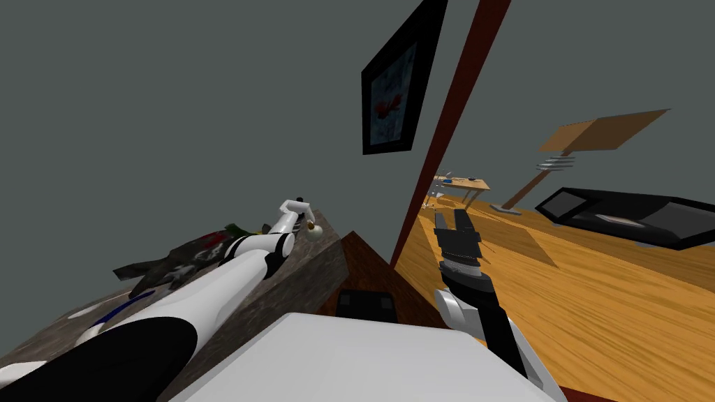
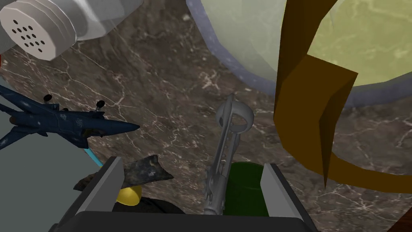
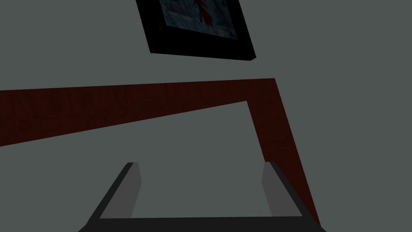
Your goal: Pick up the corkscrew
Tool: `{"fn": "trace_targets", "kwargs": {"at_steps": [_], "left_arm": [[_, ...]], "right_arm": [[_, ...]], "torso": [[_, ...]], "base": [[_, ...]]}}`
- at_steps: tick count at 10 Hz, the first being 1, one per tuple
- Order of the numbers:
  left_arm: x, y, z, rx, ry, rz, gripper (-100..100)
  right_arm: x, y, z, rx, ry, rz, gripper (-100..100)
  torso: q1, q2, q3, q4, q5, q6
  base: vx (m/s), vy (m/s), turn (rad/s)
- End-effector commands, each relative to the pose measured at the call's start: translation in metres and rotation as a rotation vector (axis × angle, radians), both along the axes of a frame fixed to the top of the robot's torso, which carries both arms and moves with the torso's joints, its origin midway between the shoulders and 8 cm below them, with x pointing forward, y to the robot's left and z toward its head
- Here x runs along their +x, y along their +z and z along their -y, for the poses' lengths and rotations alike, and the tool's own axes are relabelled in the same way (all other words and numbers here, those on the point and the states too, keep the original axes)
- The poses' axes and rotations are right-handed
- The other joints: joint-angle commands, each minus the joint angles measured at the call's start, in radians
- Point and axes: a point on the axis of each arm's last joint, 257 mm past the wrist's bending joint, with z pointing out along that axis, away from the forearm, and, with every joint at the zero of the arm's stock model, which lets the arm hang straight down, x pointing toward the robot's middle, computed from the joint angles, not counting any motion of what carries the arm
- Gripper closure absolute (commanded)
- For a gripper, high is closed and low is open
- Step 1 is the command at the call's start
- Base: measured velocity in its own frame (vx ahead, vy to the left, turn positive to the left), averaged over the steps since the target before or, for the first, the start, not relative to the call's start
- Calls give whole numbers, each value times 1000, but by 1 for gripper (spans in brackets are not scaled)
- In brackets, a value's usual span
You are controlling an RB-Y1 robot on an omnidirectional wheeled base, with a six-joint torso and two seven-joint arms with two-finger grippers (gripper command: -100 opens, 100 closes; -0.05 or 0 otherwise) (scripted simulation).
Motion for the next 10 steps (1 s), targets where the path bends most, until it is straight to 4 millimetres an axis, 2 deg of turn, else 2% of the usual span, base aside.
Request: {"fn": "trace_targets", "kwargs": {"at_steps": [1,2,3,4,5,6,7,9,10], "left_arm": [[-13,0,0,-9,32,-39,-100],[-28,0,-6,-12,77,-81,-100],[-32,0,-5,-17,85,-95,-100],[-48,1,-9,-21,129,-138,-100],[-50,1,-8,-24,134,-145,-100],[-67,3,-11,-29,178,-190,-100],[-67,3,-11,-29,178,-190,-100],[-92,6,-14,-34,249,-259,-100],[-92,6,-14,-34,249,-259,-100]], "right_arm": [[0,0,0,0,0,0,0],[0,0,0,0,0,0,0],[0,0,0,0,0,0,0],[0,0,0,0,0,0,0],[0,0,0,0,0,0,0],[0,0,0,0,0,0,0],[0,0,0,0,0,0,0],[0,0,0,0,0,0,0],[0,0,0,0,0,0,0]], "torso": [[0,0,0,0,0,0],[0,0,0,0,0,-1],[1,-1,0,0,0,0],[1,0,0,0,0,-1],[0,0,0,0,0,0],[0,0,0,0,0,-1],[1,0,0,0,0,0],[0,0,0,0,0,-1],[1,0,0,0,0,-1]], "base": [[15,50,-96],[21,55,-125],[13,50,-81],[13,45,-131],[14,43,-71],[19,51,-107],[12,44,-56],[11,49,-115],[12,44,-47]]}}
